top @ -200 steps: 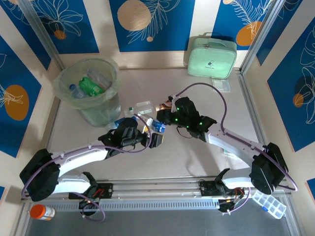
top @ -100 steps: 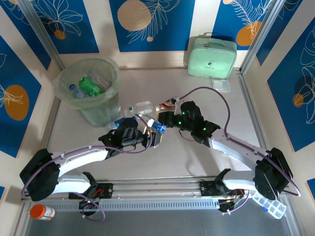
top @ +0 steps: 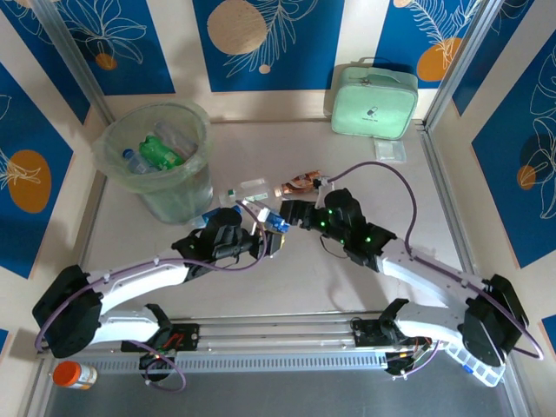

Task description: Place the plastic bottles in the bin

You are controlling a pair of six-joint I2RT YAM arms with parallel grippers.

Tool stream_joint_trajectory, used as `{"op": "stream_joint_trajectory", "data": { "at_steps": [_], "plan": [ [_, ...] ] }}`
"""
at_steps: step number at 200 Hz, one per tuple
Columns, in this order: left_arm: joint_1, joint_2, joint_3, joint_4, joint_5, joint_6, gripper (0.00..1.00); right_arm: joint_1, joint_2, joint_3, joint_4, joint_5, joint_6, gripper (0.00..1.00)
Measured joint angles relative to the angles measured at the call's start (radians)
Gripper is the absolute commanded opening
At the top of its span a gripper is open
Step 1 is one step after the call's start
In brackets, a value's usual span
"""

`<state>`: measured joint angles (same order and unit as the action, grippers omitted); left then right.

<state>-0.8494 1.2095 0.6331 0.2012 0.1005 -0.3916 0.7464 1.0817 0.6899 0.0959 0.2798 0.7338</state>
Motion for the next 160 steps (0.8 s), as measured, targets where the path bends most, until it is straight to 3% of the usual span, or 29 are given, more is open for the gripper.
{"op": "stream_joint_trajectory", "data": {
  "at_steps": [39,75,95,126,160],
  "plan": [
    [0.000,-0.074,0.005,-0.058,-0.072,-0.023,0.33,0.027,-0.153,-0.060,-0.024,0.217,0.049,0.70],
    [0.000,-0.147,0.120,-0.236,-0.157,-0.041,0.18,0.030,-0.110,-0.043,-0.093,0.326,0.076,0.69],
    [0.000,-0.177,0.264,-0.366,-0.231,-0.077,0.23,0.035,-0.032,-0.017,-0.114,0.343,0.078,0.69],
    [0.021,-0.167,0.573,-0.625,-0.388,-0.200,0.22,0.060,0.116,0.061,-0.163,0.365,0.074,0.69],
    [0.146,-0.051,0.940,-0.904,-0.495,-0.380,0.21,0.077,0.268,0.182,-0.236,0.386,0.062,0.69]
  ]
}}
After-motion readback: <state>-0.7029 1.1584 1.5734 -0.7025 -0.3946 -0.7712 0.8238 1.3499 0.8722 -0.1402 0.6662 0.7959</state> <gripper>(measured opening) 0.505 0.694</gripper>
